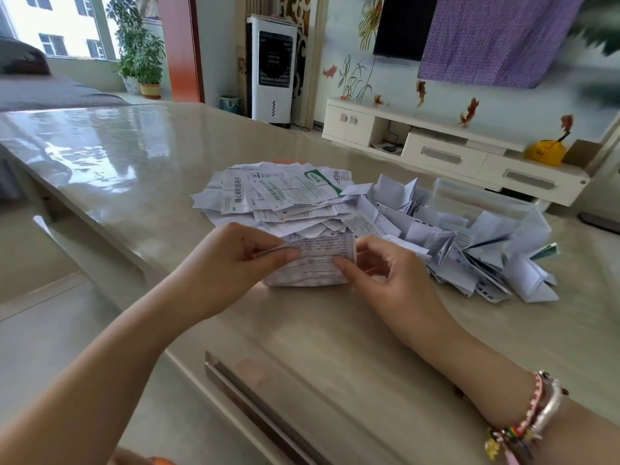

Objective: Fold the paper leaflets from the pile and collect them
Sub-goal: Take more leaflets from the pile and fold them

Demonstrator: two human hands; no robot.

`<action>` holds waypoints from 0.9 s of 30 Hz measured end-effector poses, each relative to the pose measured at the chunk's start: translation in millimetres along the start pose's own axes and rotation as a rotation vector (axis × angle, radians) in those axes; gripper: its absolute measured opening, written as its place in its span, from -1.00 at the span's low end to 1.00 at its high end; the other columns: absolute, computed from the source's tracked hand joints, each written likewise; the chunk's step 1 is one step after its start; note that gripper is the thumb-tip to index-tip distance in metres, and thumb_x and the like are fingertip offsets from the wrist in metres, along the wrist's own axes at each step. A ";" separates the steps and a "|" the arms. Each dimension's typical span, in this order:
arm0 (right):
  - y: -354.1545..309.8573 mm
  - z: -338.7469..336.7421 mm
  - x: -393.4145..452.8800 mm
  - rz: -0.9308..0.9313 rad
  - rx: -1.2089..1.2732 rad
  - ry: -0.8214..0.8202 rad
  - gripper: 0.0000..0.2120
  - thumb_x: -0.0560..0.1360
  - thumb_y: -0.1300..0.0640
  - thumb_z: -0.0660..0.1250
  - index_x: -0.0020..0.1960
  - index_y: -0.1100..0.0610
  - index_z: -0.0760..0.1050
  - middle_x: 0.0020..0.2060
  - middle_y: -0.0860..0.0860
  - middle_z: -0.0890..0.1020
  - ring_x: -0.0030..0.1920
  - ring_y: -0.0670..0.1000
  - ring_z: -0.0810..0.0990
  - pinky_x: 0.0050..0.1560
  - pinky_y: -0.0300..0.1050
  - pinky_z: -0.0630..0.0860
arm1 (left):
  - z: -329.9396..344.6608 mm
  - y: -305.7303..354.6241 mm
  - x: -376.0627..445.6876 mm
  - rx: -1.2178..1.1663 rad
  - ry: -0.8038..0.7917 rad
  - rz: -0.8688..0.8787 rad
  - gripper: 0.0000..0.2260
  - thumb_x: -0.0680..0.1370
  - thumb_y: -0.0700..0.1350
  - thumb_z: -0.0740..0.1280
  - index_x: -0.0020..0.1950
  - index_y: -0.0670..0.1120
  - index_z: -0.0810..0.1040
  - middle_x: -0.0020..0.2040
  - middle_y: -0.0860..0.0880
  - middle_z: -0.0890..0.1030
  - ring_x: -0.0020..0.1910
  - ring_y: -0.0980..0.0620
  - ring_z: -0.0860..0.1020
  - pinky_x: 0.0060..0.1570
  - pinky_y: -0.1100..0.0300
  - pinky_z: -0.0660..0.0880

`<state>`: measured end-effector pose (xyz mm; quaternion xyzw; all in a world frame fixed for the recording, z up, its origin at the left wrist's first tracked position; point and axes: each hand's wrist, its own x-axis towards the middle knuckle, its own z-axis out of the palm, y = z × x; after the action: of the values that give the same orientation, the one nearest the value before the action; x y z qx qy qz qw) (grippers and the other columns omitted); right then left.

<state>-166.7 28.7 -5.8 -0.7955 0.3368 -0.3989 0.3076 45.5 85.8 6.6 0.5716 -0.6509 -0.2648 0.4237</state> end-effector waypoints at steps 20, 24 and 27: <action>6.5 3.2 -0.2 -0.144 -0.560 -0.099 -0.77 0.48 0.16 0.36 0.14 0.05 0.56 0.25 -0.03 0.49 0.27 -0.02 0.42 0.29 -0.15 0.31 | 34.7 -13.2 2.9 0.644 0.198 0.018 -0.77 0.56 0.08 0.28 0.21 0.18 0.56 0.15 0.07 0.37 0.19 0.02 0.32 0.22 0.08 0.37; 4.8 0.6 -2.0 -0.125 -0.560 -0.256 -0.65 0.54 -0.06 0.26 0.26 0.04 0.54 0.26 -0.05 0.56 0.30 -0.07 0.47 0.34 -0.12 0.35 | 34.0 -15.9 3.1 0.638 0.179 0.002 -0.74 0.53 0.16 0.28 0.18 0.19 0.59 0.13 0.09 0.40 0.17 0.02 0.33 0.22 0.07 0.36; 4.7 -4.4 0.0 -0.116 -0.595 -0.325 -0.58 0.56 -0.10 0.27 0.38 0.03 0.46 0.37 -0.08 0.47 0.38 -0.13 0.38 0.38 -0.28 0.22 | 31.6 -15.3 2.9 0.610 0.154 -0.036 -0.69 0.48 0.25 0.28 0.17 0.23 0.58 0.11 0.11 0.39 0.17 0.04 0.31 0.23 0.11 0.33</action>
<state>-171.7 25.0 -7.2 -0.9213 0.3392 -0.1680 0.0886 26.5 75.4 -21.2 0.7021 -0.6561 -0.0207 0.2759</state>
